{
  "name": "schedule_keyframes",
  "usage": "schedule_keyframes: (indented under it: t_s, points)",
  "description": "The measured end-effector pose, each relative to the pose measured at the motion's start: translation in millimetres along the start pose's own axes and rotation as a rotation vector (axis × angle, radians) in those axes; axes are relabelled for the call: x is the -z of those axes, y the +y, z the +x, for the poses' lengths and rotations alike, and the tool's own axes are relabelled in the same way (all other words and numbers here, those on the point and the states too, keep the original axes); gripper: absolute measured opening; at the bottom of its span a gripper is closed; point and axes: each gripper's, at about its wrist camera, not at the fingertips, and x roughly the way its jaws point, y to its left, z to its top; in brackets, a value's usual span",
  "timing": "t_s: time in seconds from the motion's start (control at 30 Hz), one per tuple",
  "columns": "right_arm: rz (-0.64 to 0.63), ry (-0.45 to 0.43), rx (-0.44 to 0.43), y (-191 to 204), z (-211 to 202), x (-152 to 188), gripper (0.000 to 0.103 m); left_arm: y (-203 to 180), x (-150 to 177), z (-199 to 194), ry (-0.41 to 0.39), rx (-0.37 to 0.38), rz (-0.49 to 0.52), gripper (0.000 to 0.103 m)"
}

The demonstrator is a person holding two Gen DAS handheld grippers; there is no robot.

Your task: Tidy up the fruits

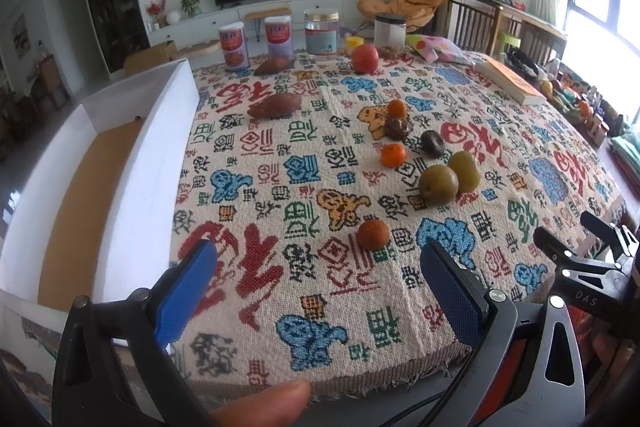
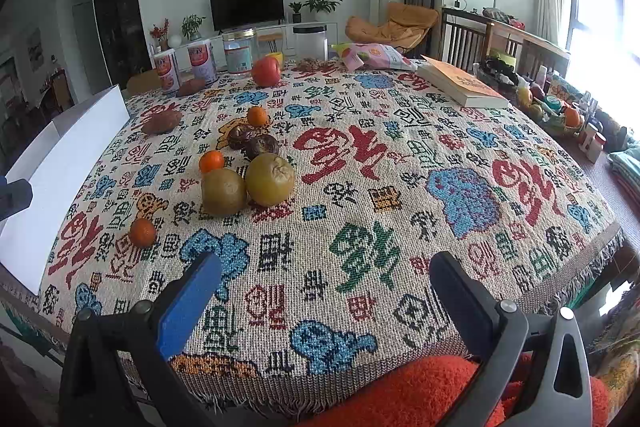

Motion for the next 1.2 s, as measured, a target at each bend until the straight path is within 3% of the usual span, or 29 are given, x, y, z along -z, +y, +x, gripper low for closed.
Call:
schedule_keyframes:
  t_s: [0.17,0.5,0.7,0.9,1.1,1.2]
  points:
    - [-0.004,0.02,0.004,2,4,2,0.103,-13,21,33,0.098,0.043,0.03,0.102]
    - [0.028,0.063,-0.007,-5,14,4,0.103,-66,60,76,0.158,0.008,0.159,0.102]
    - [0.009,0.079,-0.002,-1,17,4,0.103,-53,62,91,0.194,0.082,0.064,0.103]
    - [0.072,0.154,-0.042,-8,33,-13,0.103,-51,60,93,0.186,0.063,0.05,0.103]
    - [0.054,0.225,0.072,-9,66,-23,0.103,-50,55,98,0.212,0.065,0.046,0.103]
    - [0.052,0.294,0.059,-11,76,-9,0.103,-50,56,98,0.198,0.061,0.037,0.103]
